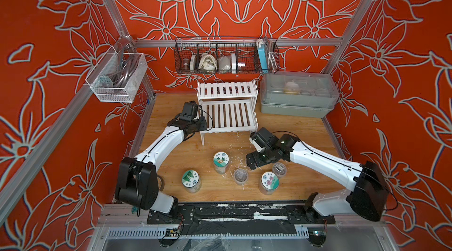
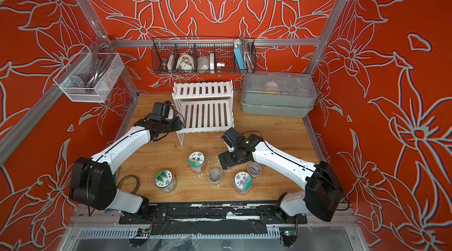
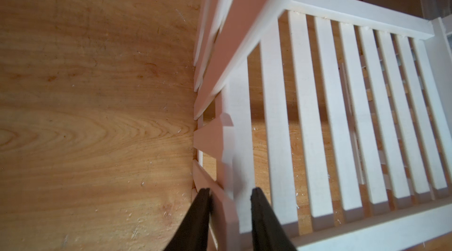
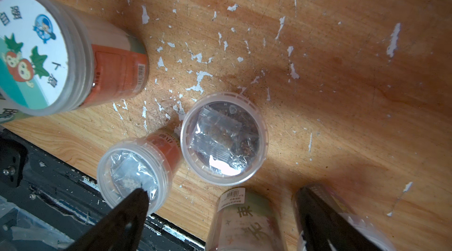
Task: Place the seed container on the shelf
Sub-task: Pick up the seed jar at the center of the board.
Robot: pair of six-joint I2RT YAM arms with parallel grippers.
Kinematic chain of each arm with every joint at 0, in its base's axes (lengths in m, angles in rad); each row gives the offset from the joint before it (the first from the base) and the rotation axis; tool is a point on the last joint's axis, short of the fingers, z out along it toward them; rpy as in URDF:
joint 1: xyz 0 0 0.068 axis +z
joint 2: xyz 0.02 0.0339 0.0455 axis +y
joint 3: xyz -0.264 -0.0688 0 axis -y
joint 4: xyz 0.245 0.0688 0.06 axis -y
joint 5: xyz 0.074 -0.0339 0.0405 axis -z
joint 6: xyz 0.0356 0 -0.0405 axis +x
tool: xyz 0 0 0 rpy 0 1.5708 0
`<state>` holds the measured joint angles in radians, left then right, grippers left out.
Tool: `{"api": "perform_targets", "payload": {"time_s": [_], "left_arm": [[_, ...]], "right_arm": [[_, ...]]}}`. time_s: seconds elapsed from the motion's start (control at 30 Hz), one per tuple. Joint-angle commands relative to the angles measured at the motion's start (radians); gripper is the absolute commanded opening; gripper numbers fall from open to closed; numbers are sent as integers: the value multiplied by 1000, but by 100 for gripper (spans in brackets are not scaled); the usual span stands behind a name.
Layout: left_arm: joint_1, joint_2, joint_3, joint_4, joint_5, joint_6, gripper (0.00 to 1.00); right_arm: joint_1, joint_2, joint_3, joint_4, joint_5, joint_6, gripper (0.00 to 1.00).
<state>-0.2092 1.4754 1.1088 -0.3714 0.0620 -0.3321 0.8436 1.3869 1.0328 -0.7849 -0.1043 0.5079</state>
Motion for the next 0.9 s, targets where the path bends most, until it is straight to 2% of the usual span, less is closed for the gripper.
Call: {"api": "perform_targets", "payload": {"time_s": [0.0,0.27,0.5,0.7,0.87], "left_arm": [[1,-10,45,29,63,31,39],[0,-224,2,-52,74,19,67],[1,-477,-157,-60,122,-20,87],[0,-643,-234,-80,164,-24,93],[1,-678,-250,-57,182,-22,94]], "right_arm": [[3,20,-9,-4,5,10,98],[4,60,-2,17,-14,36,98],[4,84,-1,31,-8,53,100],[4,113,11,35,15,64,100],[4,142,25,41,24,76,100]]}}
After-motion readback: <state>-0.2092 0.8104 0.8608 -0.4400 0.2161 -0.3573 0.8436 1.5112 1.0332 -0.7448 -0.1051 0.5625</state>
